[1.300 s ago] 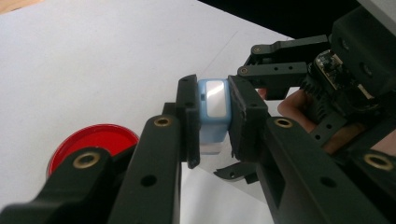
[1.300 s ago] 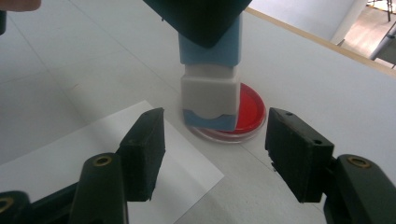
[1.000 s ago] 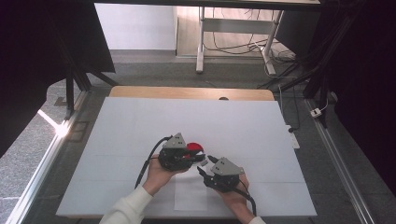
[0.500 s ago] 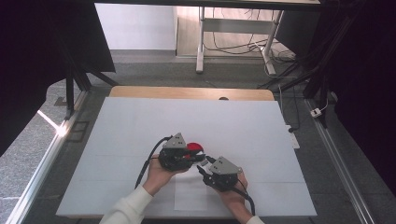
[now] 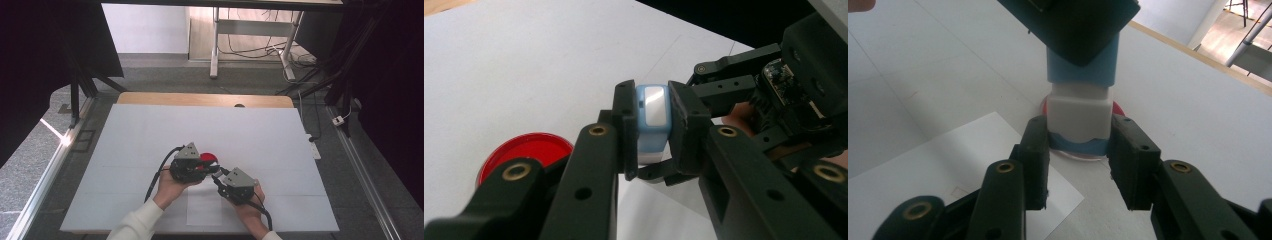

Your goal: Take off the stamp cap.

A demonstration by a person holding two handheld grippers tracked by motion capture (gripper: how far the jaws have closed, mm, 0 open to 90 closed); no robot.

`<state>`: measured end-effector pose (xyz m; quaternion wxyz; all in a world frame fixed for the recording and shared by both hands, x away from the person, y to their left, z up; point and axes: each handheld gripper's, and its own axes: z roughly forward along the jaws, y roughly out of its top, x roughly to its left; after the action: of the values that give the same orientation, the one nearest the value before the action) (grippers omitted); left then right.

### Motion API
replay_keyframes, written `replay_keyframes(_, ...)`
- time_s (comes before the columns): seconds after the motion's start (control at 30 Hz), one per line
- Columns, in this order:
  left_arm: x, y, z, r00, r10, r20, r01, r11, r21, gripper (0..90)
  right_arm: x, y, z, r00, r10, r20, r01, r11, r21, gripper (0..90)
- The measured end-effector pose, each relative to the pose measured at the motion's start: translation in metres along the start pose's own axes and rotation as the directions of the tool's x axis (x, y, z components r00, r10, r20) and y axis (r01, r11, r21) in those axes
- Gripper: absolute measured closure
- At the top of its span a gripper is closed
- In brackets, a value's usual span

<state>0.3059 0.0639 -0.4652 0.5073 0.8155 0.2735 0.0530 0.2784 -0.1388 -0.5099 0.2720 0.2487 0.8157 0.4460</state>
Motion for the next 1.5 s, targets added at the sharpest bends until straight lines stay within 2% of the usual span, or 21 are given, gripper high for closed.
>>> replay_keyframes(0.67,-0.0004,-0.0023,0.0039,1.0000,-0.003,-0.008,0.003,0.9998,0.018,74.9,0.0031,-0.0001,0.0023,0.9992,-0.034,0.019,0.033,0.999,0.032,64.1)
replay_keyframes(0.77,0.0005,-0.0027,0.0046,1.0000,-0.004,-0.007,0.004,0.9996,0.028,75.1,0.0034,-0.0001,0.0024,0.9986,-0.047,0.025,0.045,0.997,0.056,64.4)
replay_keyframes(1.17,0.0001,-0.0033,0.0046,0.9999,-0.008,-0.011,0.008,0.9996,0.027,75.3,0.0037,-0.0012,0.0016,0.9988,-0.040,0.027,0.038,0.997,0.060,64.8)
replay_keyframes(1.5,0.0005,-0.0042,0.0039,0.9996,-0.026,-0.009,0.026,0.9996,0.014,75.2,0.0029,-0.0013,0.0009,0.9986,-0.049,0.020,0.048,0.997,0.053,64.9)
